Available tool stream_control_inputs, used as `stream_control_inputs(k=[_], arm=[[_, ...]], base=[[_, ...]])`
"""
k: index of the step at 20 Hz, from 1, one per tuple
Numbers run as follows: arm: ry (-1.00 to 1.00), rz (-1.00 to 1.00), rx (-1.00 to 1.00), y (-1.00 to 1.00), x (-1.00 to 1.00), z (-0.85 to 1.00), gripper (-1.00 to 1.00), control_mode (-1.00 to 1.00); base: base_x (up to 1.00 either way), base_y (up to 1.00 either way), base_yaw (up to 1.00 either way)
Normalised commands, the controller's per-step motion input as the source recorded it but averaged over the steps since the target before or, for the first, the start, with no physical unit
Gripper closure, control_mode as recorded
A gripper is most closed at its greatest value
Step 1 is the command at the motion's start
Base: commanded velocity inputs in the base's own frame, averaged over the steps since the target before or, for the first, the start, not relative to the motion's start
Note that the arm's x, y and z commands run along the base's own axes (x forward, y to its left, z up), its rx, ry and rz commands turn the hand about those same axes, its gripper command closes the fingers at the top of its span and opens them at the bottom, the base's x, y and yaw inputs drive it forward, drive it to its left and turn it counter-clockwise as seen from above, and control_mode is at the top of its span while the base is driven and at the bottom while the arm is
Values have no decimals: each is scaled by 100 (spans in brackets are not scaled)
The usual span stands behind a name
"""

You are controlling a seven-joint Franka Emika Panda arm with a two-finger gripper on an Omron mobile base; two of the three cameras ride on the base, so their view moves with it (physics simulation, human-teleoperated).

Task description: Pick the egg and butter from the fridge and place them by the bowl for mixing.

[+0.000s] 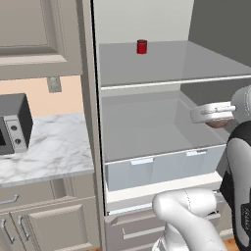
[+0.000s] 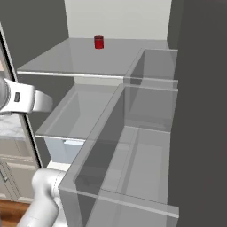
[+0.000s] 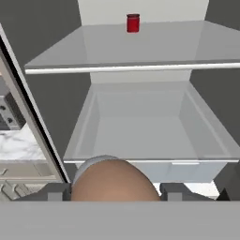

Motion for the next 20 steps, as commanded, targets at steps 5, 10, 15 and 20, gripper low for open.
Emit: stream_control_inputs(k=[5,10,15,20], arm=[[12,-11,-3,0,-6,0,100,-100],[11,-1,0,0,0,-2,100,100],[0,0,0,0,0,0,100,100],[0,0,0,0,0,0,100,100]], base=[[0,0,0],[-3,0,0],[-84,20,15],[-100,92,33]])
